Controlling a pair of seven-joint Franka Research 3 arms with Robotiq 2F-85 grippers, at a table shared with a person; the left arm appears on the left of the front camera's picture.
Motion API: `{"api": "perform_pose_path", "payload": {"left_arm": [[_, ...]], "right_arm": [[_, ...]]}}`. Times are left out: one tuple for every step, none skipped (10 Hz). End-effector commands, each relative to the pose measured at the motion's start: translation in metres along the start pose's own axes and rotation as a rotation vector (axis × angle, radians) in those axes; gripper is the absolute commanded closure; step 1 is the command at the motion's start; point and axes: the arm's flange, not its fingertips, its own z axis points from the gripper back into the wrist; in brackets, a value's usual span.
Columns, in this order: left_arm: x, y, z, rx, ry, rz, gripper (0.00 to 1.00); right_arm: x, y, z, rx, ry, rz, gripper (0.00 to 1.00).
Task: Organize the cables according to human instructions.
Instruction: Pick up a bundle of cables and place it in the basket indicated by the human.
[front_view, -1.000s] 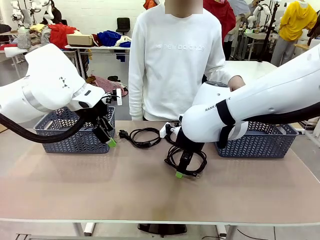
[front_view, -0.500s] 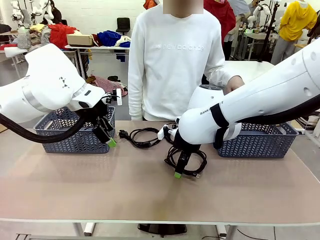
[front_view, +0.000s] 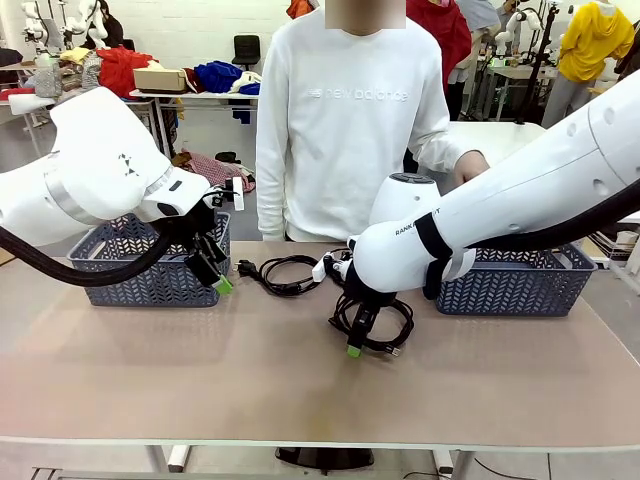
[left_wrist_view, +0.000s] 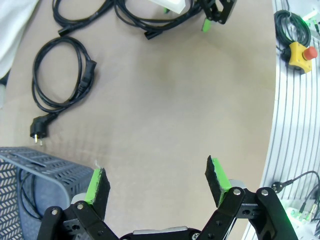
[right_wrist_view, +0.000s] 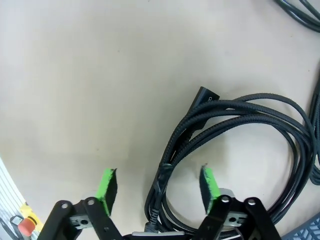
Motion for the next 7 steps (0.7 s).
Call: {"api": "perform_pose_path", "payload": {"left_arm": [[0.0003, 0.0026, 0.0019, -0.01, 0.006, 0.006, 0.0], [0.0003, 0.0026, 0.0019, -0.01, 0.006, 0.006, 0.0], [0.0003, 0.0026, 0.0019, -0.01, 0.006, 0.006, 0.0], [0.0003, 0.0026, 0.0019, -0.01, 0.006, 0.006, 0.0], [0.0003, 0.0026, 0.0019, -0.01, 0.006, 0.006, 0.0], [0.0003, 0.0026, 0.0019, -0.01, 0.006, 0.006, 0.0], [0.0003, 0.0026, 0.0019, -0.01, 0.006, 0.006, 0.0]], "right_arm": [[0.0077, -0.0013, -0.0008, -0.009, 0.016, -0.025, 0.36], [0.0082, -0.001, -0.0002, -0.01, 0.016, -0.026, 0.39], [0.0082, -0.0016, 0.0018, -0.01, 0.013, -0.031, 0.56], [0.008, -0.0018, 0.0022, -0.01, 0.015, -0.035, 0.59], [0.0077, -0.0017, 0.0027, -0.009, 0.02, -0.04, 0.76], [0.007, -0.0013, 0.0034, -0.008, 0.021, -0.042, 0.79], [0.0062, -0.0005, 0.0043, -0.006, 0.021, -0.043, 0.96]]}}
